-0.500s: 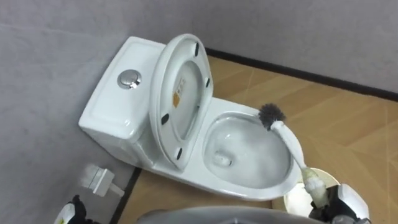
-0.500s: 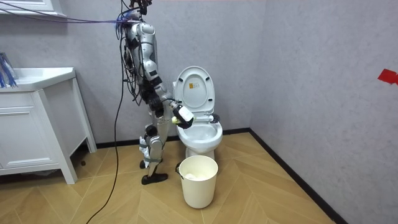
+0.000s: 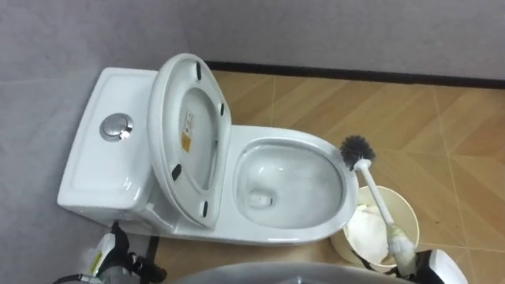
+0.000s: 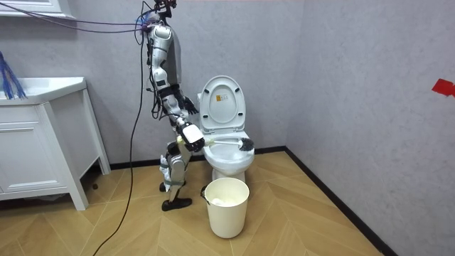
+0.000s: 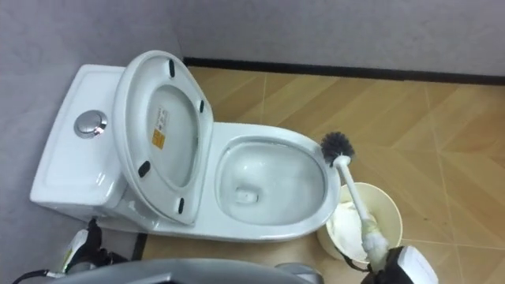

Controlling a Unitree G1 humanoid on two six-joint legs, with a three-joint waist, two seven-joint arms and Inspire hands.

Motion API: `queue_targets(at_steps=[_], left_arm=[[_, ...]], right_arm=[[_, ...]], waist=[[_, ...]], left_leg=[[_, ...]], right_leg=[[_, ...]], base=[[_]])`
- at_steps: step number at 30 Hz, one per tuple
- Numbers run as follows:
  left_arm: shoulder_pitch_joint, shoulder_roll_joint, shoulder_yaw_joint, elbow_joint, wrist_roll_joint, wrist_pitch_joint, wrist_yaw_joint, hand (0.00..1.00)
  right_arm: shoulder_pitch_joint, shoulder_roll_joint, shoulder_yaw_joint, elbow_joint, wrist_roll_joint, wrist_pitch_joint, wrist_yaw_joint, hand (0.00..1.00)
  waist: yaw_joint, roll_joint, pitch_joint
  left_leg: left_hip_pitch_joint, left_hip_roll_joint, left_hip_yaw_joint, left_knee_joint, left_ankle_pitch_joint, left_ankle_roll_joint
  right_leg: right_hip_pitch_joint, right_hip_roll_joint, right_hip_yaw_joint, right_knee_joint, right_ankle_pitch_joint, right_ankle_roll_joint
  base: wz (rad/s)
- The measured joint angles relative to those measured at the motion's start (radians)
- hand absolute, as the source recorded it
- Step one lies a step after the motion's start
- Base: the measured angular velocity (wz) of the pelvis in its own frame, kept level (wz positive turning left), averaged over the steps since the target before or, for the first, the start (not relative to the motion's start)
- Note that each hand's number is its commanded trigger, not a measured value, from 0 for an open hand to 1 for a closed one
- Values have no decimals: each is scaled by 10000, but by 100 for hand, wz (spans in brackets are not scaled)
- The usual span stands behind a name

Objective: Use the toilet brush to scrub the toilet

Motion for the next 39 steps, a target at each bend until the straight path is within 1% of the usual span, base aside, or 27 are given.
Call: queue_targets(at_steps=[5,9,10,11,12,13,14,19,20,23,26,27,30,34,36,39], left_arm=[[-10,3,-29,40,16,56,-3,0],[-44,1,-174,131,23,57,-4,0],[-43,-2,-207,139,21,59,-5,0],[-64,2,-289,188,12,65,-10,0],[-75,1,-391,215,14,75,-26,0],[-75,0,-439,222,16,84,-33,0],[-74,1,-463,226,15,99,-69,0],[-71,3,-450,270,22,145,-190,0],[-56,3,-436,291,24,147,-191,0],[-9,-17,-341,292,23,165,-195,0],[-14,-16,-298,292,42,166,-204,0],[55,-17,-173,303,81,159,-204,0],[191,-27,158,308,370,172,-201,0],[236,-41,356,360,467,200,-205,0],[253,-39,456,488,503,200,-226,0],[288,-37,459,658,503,213,-268,0]], right_arm=[[122,31,9,110,148,47,4,100],[-13,34,-14,329,307,125,-5,100],[-59,34,-15,412,322,126,-6,98],[-118,38,-9,550,396,133,-5,61],[-116,43,-8,571,497,133,-5,28],[-116,48,-8,580,569,133,-5,7],[-135,64,-9,614,767,133,-4,0],[-361,73,-21,995,1591,146,1,0],[-364,76,-78,1003,1787,146,7,0],[-347,121,-502,1006,2328,133,25,0],[-356,146,-805,1151,2984,239,102,0],[-345,191,-872,1231,3236,227,123,0],[-330,203,-916,1307,4145,232,201,0],[-385,200,-1334,1653,5059,249,387,0],[-441,203,-1538,1703,5704,255,591,0],[-445,204,-1568,1704,6230,252,832,0]], waist=[[-6,-6,6],[-21,12,17],[-20,24,20],[-25,52,33],[-34,53,32],[-34,60,32],[-31,84,37],[-31,138,33],[-53,199,49],[-71,249,22],[-68,329,19],[-60,337,18],[-68,319,15],[-94,268,10],[-121,185,22],[-231,98,41]], left_leg=[[88,24,11,-7,0,0],[122,46,106,-5,0,-1],[122,56,129,-5,0,-1],[117,63,168,-5,-1,0],[116,63,227,-5,-1,-1],[116,62,243,-6,-1,0],[118,62,248,-6,-1,0],[119,69,258,-17,-4,1],[119,72,247,-19,-5,1],[123,77,241,-27,-5,2],[127,87,246,-27,-5,2],[137,104,245,-29,-5,2],[146,133,213,-28,-5,1],[153,135,188,-24,-5,1],[206,134,179,-24,-5,1],[218,132,182,-25,-5,1]], right_leg=[[80,25,9,-7,18,-25],[118,64,153,-143,62,-13],[122,72,165,-166,91,-11],[121,76,181,-185,118,1],[117,73,199,-186,131,16],[114,72,208,-186,136,21],[104,73,224,-183,147,26],[82,81,197,-175,173,32],[80,87,197,-174,175,29],[81,96,204,-176,179,24],[81,113,247,-165,181,18],[81,135,279,-169,186,8],[80,164,295,-174,203,-22],[85,165,309,-163,203,-24],[133,174,351,-153,204,-24],[153,178,367,-158,203,-23]], base=[[0],[-4],[-7],[-6],[-5],[-4],[-5],[-2],[0],[0],[0],[-4],[-5],[0],[0],[2]])
